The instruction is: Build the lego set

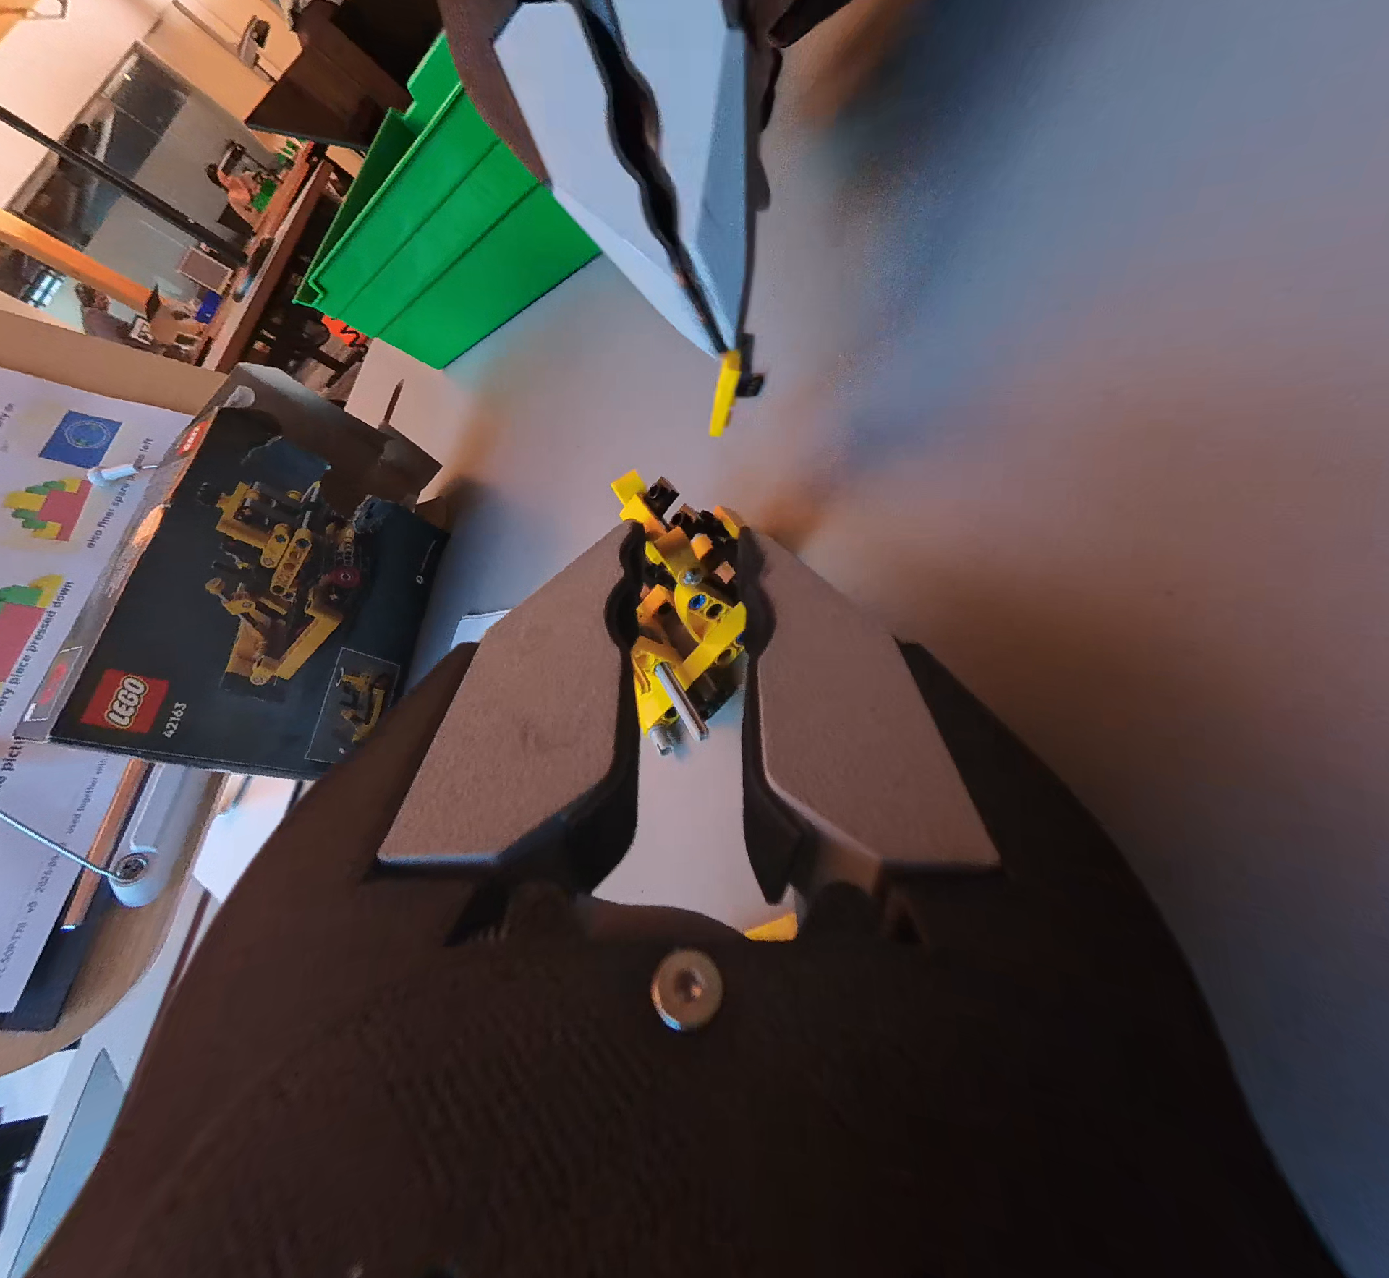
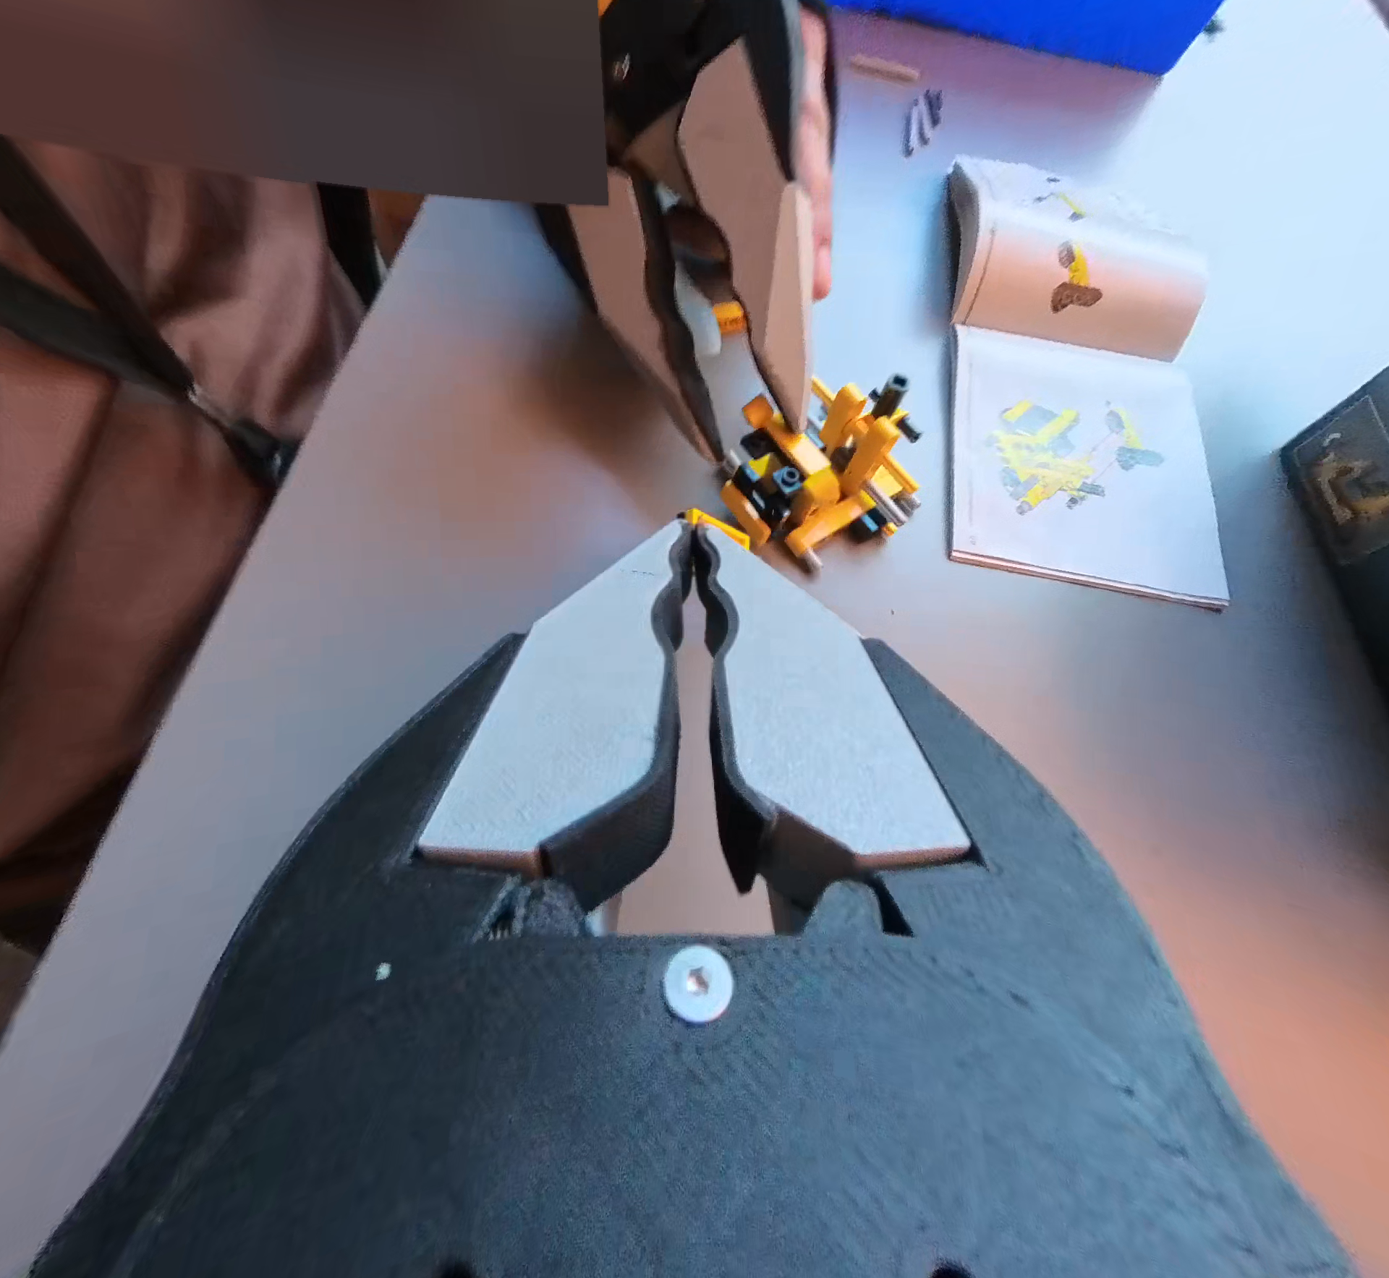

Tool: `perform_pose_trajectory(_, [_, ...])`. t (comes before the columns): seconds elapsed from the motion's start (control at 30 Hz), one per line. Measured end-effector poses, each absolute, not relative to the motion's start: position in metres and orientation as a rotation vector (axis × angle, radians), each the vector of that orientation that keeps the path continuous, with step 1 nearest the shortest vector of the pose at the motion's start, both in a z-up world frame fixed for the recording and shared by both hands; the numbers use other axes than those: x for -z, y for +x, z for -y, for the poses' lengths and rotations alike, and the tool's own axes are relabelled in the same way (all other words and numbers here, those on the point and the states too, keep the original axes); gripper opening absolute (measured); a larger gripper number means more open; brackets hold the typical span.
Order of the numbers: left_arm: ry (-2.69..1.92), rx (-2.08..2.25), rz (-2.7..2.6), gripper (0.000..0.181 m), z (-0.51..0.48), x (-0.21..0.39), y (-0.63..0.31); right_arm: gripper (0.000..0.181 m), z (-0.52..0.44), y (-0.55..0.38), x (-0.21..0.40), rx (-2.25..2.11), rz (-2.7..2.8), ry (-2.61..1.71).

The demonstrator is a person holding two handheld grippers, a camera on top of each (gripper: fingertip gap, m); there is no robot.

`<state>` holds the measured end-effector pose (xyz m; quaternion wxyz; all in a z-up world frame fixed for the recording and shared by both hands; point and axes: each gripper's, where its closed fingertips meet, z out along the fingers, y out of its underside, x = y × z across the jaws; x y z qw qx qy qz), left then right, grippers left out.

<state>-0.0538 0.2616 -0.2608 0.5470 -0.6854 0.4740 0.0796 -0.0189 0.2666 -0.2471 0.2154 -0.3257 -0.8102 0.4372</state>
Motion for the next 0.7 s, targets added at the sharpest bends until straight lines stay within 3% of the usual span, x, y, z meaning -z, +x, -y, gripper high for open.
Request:
perform_pose_trajectory(0.47, [-1.327,-0.520,-1.093,0.028,-0.261,0.216,-0.042,0.000,-0.253,-0.037,0.182,-1.985,1.659,-1.305])
perform_pose_trajectory(0.7, [-1.292,-0.612,-1.004,0.033,-0.267,0.205,-0.037,0.000,-0.256,-0.041,0.182,-2.342,1.331,-1.479])
